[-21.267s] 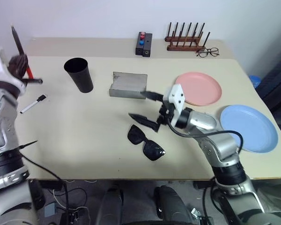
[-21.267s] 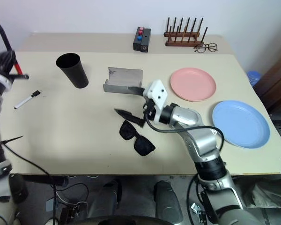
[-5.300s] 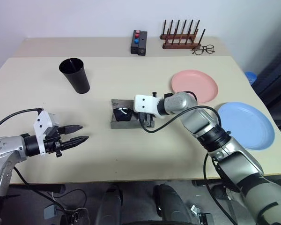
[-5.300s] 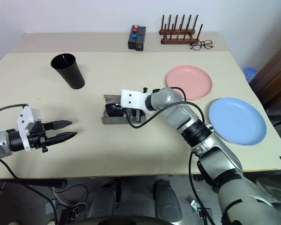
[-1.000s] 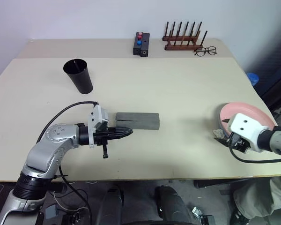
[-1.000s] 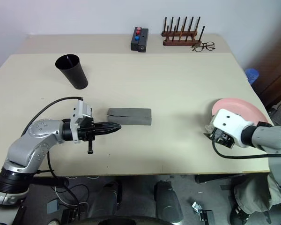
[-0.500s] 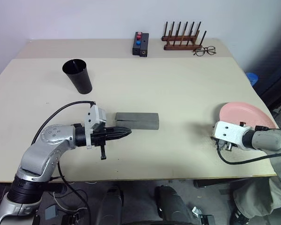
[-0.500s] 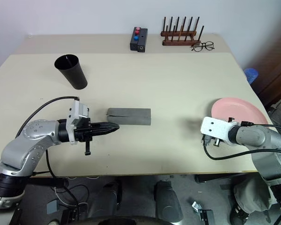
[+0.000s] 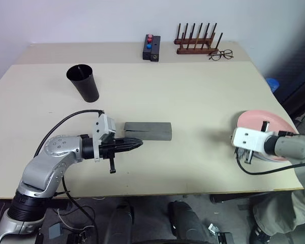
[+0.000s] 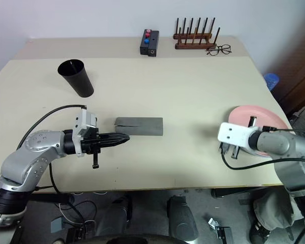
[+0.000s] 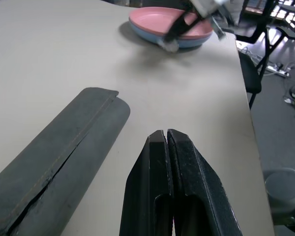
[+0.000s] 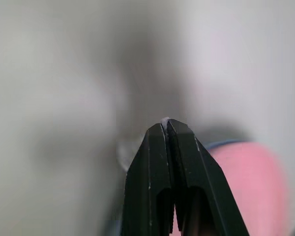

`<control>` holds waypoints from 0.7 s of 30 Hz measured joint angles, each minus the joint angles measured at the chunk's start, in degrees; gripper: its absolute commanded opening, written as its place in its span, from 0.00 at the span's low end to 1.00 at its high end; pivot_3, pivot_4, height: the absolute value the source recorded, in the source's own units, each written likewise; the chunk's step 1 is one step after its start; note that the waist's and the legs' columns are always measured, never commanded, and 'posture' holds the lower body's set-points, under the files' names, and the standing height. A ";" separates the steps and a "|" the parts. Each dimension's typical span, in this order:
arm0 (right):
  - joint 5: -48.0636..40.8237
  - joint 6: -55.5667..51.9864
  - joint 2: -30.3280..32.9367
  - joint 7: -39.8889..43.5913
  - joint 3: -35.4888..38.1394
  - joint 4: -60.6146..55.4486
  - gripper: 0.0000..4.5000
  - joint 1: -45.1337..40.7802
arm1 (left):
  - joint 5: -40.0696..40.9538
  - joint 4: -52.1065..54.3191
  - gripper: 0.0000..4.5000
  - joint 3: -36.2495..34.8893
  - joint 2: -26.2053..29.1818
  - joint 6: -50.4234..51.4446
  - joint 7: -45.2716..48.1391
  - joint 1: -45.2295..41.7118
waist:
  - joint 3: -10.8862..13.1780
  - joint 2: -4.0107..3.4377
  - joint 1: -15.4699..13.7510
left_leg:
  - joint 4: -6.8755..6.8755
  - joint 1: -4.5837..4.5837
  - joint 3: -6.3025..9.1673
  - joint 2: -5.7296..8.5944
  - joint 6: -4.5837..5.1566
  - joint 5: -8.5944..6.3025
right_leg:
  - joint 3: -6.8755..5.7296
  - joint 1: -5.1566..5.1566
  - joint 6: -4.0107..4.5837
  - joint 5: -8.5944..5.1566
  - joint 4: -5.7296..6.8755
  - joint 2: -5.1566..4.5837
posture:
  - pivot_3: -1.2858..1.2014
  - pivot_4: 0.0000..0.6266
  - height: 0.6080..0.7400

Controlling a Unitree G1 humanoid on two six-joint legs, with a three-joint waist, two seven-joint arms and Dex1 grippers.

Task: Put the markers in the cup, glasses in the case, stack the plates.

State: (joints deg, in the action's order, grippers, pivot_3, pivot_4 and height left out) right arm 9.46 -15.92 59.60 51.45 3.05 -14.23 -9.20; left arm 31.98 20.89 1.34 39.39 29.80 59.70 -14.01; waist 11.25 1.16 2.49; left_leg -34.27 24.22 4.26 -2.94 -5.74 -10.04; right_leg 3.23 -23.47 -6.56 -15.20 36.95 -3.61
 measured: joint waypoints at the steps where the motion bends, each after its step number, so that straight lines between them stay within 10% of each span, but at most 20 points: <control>1: -0.66 -0.67 0.20 0.29 0.74 -0.55 0.01 -0.99 | -0.01 -0.02 0.00 0.01 0.00 -0.04 0.01 0.00 | 0.00 0.00 -0.05 | 0.01 0.00 0.00 0.00 0.00 0.00 | 0.00 0.00 0.00 0.00 0.00 0.00 | 0.52 0.24 0.99; 10: 2.00 0.31 6.72 0.10 2.20 5.13 0.01 -0.36 | -0.14 -0.58 0.00 0.04 -0.05 -0.55 0.05 0.11 | 0.00 0.00 -0.37 | 0.00 0.03 -0.02 0.01 0.00 0.00 | 0.00 0.00 0.00 -0.01 -0.05 -0.03 | 0.52 0.24 0.99; 17: 2.78 2.91 4.04 -2.78 1.36 10.21 0.62 -1.64 | -0.84 -0.60 0.00 -0.73 -0.02 -1.68 -1.28 1.72 | 0.00 -0.03 0.29 | 0.02 -0.04 -0.02 0.00 0.00 0.00 | 0.02 -0.01 0.00 0.00 0.03 0.00 | 0.52 0.24 0.99; 21: 1.69 3.92 0.06 -4.11 0.45 11.37 0.62 -6.73 | -0.99 -1.47 0.00 -5.26 0.84 -2.40 -3.35 4.18 | 0.00 -0.02 0.14 | 0.03 -0.05 -0.02 -0.01 0.00 0.00 | 0.02 0.00 -0.01 -0.01 0.04 0.01 | 0.52 0.24 0.99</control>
State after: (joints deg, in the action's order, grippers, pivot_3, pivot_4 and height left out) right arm 11.15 -12.00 59.66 47.34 3.51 -2.87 -15.93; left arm 30.99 19.42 -3.92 40.23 27.40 56.36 -9.82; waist 11.25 1.14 2.63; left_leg -34.25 24.17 4.24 -2.95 -5.74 -10.04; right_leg 3.25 -23.48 -6.56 -15.21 37.00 -3.61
